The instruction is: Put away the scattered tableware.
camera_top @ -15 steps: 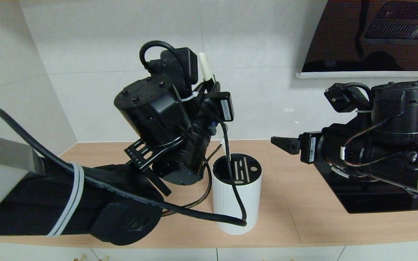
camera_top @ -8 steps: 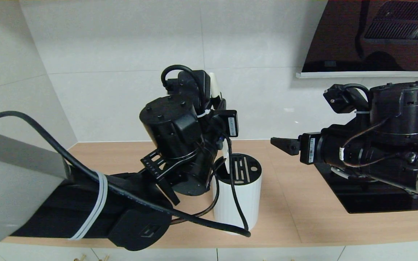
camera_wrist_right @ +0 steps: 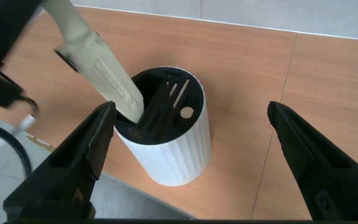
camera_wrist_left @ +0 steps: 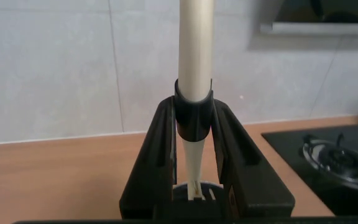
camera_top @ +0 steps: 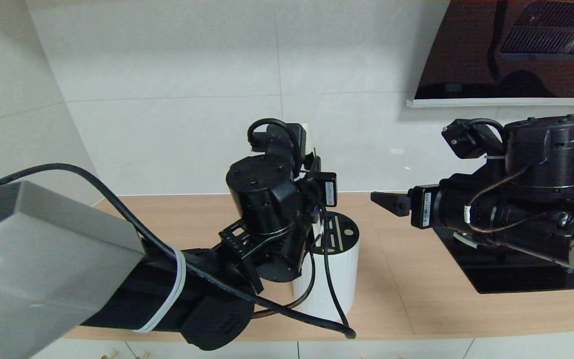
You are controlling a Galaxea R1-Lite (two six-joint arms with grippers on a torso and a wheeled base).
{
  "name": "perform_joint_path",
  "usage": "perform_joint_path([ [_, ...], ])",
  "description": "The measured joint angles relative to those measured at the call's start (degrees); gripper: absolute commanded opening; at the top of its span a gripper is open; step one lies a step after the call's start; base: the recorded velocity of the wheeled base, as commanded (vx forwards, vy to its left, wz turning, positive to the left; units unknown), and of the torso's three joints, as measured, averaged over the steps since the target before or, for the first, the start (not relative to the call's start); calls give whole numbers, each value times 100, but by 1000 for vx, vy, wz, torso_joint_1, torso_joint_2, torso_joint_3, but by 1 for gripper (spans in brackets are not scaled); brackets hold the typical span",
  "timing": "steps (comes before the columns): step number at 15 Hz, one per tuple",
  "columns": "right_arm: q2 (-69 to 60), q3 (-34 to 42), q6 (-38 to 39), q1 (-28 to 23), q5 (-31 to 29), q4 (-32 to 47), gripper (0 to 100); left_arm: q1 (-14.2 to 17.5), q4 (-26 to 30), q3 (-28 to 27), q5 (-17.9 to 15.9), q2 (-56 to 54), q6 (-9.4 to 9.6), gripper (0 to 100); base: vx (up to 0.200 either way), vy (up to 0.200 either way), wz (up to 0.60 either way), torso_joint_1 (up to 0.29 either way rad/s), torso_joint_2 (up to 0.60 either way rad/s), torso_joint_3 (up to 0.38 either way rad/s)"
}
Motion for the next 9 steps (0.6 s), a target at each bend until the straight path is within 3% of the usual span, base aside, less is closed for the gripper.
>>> perform_joint_path([
  [9,37,2,0,2,-6,0,100,-22,-7,167,20,511,-149,0,0,0,0,0,0,0],
])
